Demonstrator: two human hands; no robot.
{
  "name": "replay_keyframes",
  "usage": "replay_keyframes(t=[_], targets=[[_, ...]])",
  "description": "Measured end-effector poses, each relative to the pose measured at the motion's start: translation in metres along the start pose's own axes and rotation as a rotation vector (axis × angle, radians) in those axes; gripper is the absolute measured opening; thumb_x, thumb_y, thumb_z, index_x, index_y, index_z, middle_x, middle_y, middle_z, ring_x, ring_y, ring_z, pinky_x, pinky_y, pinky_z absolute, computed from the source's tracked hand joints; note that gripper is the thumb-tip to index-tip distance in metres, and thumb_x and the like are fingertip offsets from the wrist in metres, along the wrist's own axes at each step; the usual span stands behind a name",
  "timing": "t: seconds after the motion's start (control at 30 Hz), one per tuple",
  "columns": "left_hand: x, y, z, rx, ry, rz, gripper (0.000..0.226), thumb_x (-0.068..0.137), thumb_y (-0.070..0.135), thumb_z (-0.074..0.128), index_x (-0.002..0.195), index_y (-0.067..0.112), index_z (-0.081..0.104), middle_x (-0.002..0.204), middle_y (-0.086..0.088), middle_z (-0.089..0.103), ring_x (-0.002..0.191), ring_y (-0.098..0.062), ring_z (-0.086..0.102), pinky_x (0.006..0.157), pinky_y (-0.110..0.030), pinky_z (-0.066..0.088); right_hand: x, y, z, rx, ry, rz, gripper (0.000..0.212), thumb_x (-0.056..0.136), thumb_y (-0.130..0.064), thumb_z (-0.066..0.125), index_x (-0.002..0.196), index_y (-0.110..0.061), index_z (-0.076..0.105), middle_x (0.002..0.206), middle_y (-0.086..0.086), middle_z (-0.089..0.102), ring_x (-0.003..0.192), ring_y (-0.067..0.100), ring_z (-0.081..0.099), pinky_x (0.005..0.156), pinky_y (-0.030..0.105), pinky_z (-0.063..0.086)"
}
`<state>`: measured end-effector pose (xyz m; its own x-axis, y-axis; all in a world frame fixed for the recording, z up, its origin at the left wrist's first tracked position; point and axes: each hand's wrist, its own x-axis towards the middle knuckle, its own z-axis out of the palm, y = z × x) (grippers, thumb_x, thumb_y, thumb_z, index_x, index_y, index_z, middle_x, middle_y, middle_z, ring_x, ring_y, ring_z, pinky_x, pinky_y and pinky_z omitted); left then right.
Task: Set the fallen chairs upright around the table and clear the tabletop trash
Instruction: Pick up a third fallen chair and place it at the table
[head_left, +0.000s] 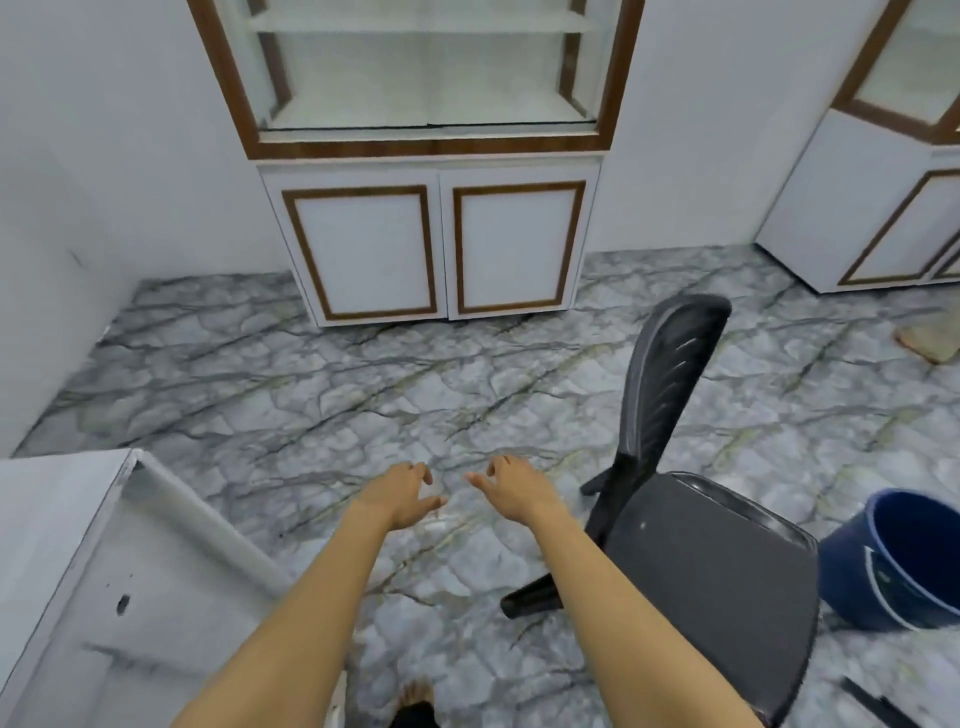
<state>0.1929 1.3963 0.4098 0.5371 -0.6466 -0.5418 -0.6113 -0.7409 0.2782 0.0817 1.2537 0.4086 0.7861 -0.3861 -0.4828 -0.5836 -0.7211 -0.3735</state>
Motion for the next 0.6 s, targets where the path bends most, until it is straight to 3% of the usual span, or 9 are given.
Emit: replay_keyframes(t=[0.27, 0.6], targets=[[0.128, -0.004, -0.083, 0.123, -0.082, 0.107, 0.05, 0.092, 0.048, 0.045, 0.13, 0.015, 0.042, 0.134, -0.011, 0.046, 0.12, -0.027, 0.047, 0.098, -0.039, 0.042, 0.12, -0.007, -0.062, 0.077, 0.047, 0.167, 0.062, 0.096, -0.055, 0.028, 0.133, -0.008, 0.041, 0.143, 0.012, 0.039, 0.13, 0.03, 0.037, 0.105, 0.047, 0.034], [0.333, 0.078, -0.201, 0.155, -0.052, 0.296, 0.051, 0.091, 0.052, 0.043, 0.127, 0.015, 0.045, 0.131, -0.011, 0.047, 0.119, -0.027, 0.048, 0.097, -0.039, 0.043, 0.283, 0.07, -0.177, 0.183, 0.159, 0.34, 0.063, 0.096, -0.056, 0.024, 0.132, -0.008, 0.043, 0.143, 0.01, 0.04, 0.13, 0.029, 0.037, 0.106, 0.047, 0.031]])
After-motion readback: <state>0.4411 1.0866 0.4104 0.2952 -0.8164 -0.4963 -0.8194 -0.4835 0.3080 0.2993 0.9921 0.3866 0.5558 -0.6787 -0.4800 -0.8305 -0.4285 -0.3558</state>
